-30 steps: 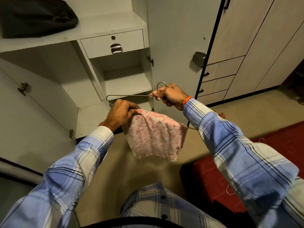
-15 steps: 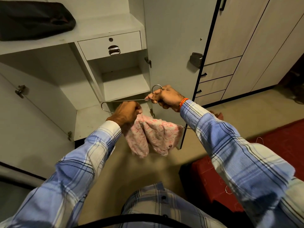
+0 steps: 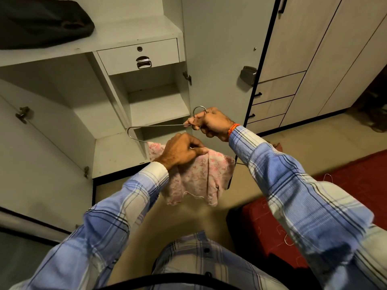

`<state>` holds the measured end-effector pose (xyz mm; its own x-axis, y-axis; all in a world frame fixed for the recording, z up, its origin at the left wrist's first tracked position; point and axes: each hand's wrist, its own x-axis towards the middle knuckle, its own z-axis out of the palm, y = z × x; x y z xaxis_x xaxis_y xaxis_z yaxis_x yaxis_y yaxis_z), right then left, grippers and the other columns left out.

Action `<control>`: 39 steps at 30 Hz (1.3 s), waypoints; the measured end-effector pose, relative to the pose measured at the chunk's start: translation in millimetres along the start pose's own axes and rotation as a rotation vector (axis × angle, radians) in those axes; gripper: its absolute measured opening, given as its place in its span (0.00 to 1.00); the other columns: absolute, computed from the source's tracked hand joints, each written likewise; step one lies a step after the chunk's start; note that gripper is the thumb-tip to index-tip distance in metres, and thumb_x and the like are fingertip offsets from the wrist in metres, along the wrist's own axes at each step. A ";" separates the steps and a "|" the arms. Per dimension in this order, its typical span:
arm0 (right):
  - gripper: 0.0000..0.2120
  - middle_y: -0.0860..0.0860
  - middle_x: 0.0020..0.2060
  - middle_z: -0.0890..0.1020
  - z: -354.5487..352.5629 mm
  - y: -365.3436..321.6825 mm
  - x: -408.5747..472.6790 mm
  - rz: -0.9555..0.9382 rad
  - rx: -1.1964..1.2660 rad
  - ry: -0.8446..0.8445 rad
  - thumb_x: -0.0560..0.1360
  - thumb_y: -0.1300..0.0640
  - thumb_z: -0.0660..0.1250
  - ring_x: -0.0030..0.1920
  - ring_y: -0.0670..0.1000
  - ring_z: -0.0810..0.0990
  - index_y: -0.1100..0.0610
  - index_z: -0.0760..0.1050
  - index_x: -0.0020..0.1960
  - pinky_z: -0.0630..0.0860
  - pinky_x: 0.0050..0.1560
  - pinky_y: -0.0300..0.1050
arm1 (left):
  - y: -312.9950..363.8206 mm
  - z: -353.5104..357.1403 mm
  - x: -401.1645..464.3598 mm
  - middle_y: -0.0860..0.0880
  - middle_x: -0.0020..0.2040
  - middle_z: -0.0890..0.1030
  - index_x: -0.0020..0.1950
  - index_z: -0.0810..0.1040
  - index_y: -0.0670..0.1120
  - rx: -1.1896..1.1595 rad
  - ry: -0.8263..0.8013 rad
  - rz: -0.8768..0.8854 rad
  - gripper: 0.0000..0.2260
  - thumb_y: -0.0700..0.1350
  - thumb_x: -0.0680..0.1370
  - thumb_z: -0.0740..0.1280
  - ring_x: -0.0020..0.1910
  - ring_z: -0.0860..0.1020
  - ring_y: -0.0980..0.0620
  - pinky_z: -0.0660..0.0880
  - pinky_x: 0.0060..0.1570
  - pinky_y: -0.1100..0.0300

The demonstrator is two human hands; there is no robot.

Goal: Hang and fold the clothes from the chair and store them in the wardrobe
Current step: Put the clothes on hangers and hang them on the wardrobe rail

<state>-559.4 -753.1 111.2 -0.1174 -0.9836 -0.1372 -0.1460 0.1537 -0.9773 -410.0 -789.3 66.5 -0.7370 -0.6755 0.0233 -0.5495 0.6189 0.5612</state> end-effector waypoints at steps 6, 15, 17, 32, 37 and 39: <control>0.09 0.50 0.29 0.72 3.0 -0.5 -0.8 0.009 -0.011 -0.006 0.79 0.62 0.64 0.22 0.43 0.63 0.62 0.82 0.49 0.58 0.21 0.35 | 1.0 8.9 3.8 0.52 0.49 0.85 0.52 0.84 0.56 0.179 -0.018 -0.051 0.16 0.63 0.76 0.65 0.47 0.80 0.50 0.78 0.53 0.50; 0.12 0.46 0.24 0.71 -6.7 -1.1 -7.2 0.018 -0.016 0.019 0.79 0.61 0.63 0.24 0.44 0.62 0.57 0.82 0.41 0.57 0.23 0.36 | -35.8 -23.5 -17.3 0.52 0.48 0.84 0.53 0.84 0.50 0.140 0.013 0.001 0.19 0.63 0.74 0.67 0.46 0.80 0.54 0.78 0.47 0.56; 0.12 0.48 0.26 0.72 -10.2 -0.6 -7.7 0.022 -0.014 0.018 0.80 0.60 0.63 0.25 0.44 0.62 0.56 0.82 0.41 0.57 0.24 0.37 | -48.6 -32.6 -21.2 0.52 0.48 0.83 0.55 0.83 0.48 0.138 0.013 -0.022 0.18 0.60 0.74 0.69 0.46 0.79 0.54 0.76 0.45 0.60; 0.10 0.52 0.31 0.72 -4.7 0.1 0.0 0.003 0.000 0.001 0.79 0.63 0.63 0.25 0.45 0.62 0.64 0.82 0.50 0.57 0.22 0.36 | -48.7 -40.1 -18.5 0.45 0.55 0.84 0.59 0.82 0.43 0.226 0.403 -0.127 0.10 0.39 0.79 0.67 0.55 0.81 0.46 0.75 0.61 0.54; 0.09 0.49 0.28 0.71 -2.9 -1.0 1.1 0.003 -0.038 -0.019 0.79 0.61 0.64 0.24 0.44 0.62 0.62 0.83 0.48 0.57 0.23 0.36 | -30.1 -33.4 -13.9 0.51 0.56 0.83 0.60 0.82 0.50 0.131 -0.013 0.053 0.13 0.53 0.78 0.68 0.54 0.79 0.54 0.76 0.57 0.56; 0.09 0.47 0.25 0.70 -2.2 -1.9 0.9 0.001 -0.043 -0.018 0.79 0.61 0.64 0.23 0.44 0.62 0.61 0.83 0.47 0.58 0.22 0.36 | -24.8 -23.7 -11.9 0.53 0.55 0.84 0.59 0.82 0.51 0.145 -0.104 0.108 0.15 0.57 0.76 0.69 0.52 0.80 0.55 0.77 0.55 0.55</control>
<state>-561.3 -754.1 113.3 -0.0998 -0.9849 -0.1413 -0.1883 0.1582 -0.9693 -378.3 -806.1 72.0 -0.8270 -0.5621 -0.0128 -0.5107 0.7414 0.4354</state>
